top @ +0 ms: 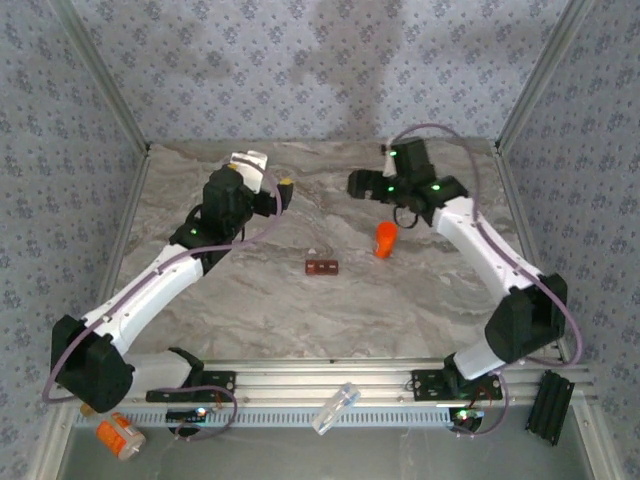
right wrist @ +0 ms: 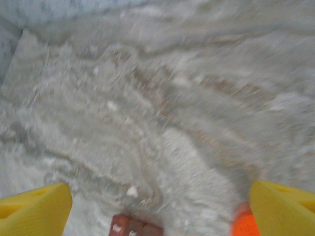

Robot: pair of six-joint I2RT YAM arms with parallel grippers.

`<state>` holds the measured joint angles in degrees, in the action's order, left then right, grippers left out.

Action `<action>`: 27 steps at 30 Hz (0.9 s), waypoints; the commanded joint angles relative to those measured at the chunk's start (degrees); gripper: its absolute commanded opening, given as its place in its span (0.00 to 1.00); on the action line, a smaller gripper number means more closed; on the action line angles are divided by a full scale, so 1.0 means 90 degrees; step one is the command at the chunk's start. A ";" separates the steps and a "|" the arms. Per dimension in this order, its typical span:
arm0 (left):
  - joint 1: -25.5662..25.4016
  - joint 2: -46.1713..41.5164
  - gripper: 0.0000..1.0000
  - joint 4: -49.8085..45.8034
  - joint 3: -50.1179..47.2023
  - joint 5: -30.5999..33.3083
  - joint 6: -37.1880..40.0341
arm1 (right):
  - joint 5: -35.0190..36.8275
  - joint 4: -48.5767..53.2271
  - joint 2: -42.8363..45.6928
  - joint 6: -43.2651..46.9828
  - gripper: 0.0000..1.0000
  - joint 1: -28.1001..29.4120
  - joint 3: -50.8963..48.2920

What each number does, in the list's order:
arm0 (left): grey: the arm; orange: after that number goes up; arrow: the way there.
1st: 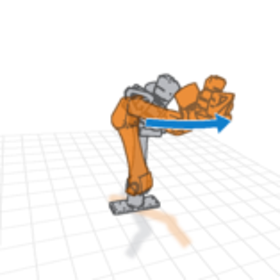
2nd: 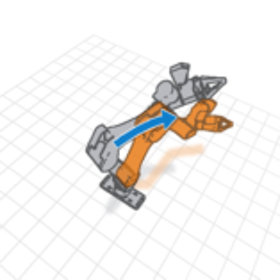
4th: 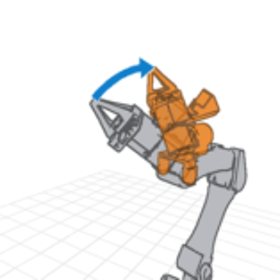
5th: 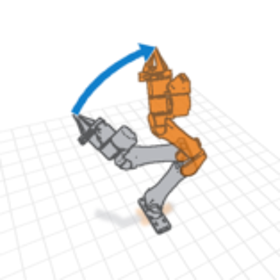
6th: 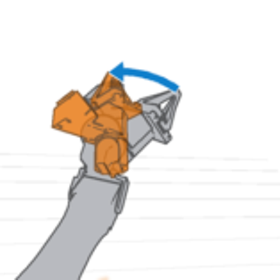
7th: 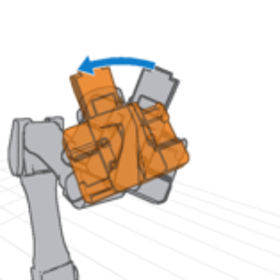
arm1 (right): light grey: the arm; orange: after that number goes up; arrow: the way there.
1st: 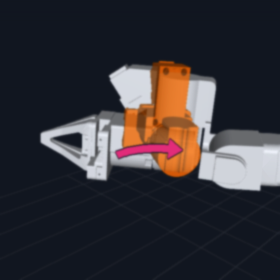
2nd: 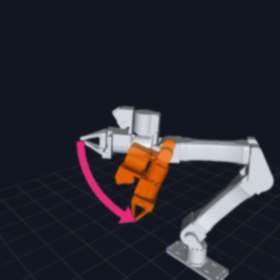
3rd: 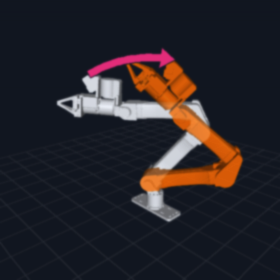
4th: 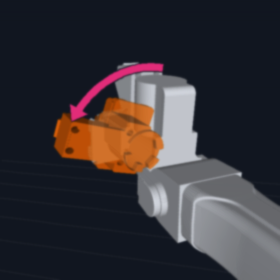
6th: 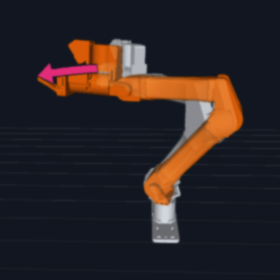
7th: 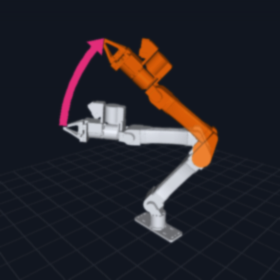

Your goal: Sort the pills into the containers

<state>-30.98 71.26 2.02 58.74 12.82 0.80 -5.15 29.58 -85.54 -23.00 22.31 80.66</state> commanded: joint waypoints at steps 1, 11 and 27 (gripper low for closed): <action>0.0368 -0.0173 1.00 0.0748 -0.0224 0.0623 0.0534 | 0.0448 -0.0204 0.0537 0.0247 1.00 -0.0597 -0.0178; 0.2263 -0.1123 1.00 0.1709 -0.2248 0.0298 0.0366 | 0.0916 -0.2058 0.1358 0.0333 1.00 -0.2481 -0.2333; 0.2974 0.0502 1.00 0.5095 -0.4642 -0.0232 0.0070 | 0.2098 -0.5823 0.1221 0.1690 1.00 -0.2724 -0.5644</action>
<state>-4.49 72.97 37.60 17.43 13.13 2.33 11.55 -11.55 -73.63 -11.31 -2.48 32.77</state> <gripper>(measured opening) 0.997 0.998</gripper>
